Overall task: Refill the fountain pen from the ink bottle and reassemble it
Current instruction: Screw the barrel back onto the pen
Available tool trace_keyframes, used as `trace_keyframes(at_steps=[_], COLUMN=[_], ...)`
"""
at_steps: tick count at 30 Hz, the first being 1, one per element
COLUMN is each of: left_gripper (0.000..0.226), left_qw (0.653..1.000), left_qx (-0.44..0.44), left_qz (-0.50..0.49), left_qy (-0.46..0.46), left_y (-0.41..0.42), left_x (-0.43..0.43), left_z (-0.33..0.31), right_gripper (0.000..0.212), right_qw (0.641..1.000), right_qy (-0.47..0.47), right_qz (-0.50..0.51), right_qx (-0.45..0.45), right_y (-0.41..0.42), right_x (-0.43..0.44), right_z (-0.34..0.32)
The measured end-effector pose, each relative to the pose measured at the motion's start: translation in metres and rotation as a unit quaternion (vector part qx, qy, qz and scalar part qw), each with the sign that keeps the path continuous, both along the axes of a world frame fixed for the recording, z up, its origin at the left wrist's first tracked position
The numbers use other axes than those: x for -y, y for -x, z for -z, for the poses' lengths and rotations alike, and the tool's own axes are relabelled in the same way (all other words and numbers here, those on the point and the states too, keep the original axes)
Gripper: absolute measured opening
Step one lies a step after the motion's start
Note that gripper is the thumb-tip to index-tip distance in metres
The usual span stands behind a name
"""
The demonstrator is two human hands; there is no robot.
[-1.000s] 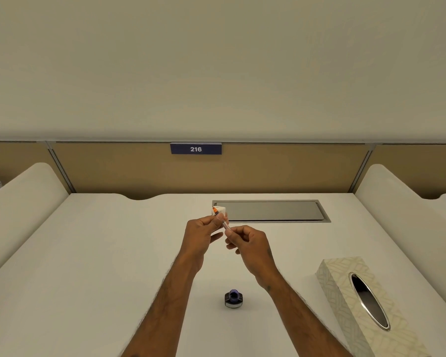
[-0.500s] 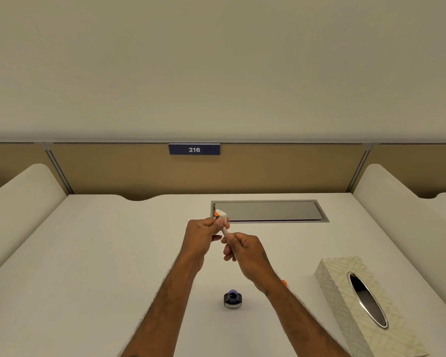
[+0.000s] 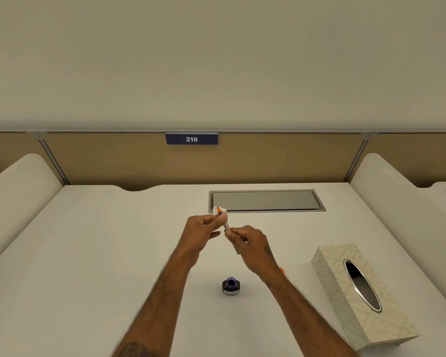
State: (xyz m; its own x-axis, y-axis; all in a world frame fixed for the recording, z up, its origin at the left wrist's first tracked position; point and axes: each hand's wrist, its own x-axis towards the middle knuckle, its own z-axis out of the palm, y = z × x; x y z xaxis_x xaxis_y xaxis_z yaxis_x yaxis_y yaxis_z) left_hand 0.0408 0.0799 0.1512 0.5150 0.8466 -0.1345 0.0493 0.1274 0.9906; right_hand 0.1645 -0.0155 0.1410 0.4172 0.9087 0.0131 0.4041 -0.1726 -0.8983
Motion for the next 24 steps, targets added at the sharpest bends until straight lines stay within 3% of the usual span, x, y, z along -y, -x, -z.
trace_keyframes(at_steps=[5, 16, 21, 24], left_gripper=[0.01, 0.017, 0.035, 0.032], left_qw=[0.999, 0.996, 0.993, 0.993], left_qx=[-0.018, -0.021, -0.015, -0.026], left_qz=[-0.035, -0.054, -0.051, -0.034], left_qy=[0.028, 0.062, 0.105, 0.111], left_y=[0.003, 0.016, 0.023, 0.027], left_x=[0.004, 0.016, 0.021, 0.023], left_z=[0.013, 0.04, 0.056, 0.067], right_gripper=[0.026, 0.018, 0.017, 0.017], right_qw=[0.998, 0.973, 0.959, 0.952], right_qy=[0.01, 0.119, 0.176, 0.2], right_qz=[0.054, 0.176, 0.202, 0.215], right_qx=[0.026, 0.092, 0.089, 0.084], right_y=[-0.012, -0.028, -0.028, -0.027], right_x=[0.006, 0.019, 0.025, 0.029], right_z=[0.029, 0.105, 0.13, 0.139])
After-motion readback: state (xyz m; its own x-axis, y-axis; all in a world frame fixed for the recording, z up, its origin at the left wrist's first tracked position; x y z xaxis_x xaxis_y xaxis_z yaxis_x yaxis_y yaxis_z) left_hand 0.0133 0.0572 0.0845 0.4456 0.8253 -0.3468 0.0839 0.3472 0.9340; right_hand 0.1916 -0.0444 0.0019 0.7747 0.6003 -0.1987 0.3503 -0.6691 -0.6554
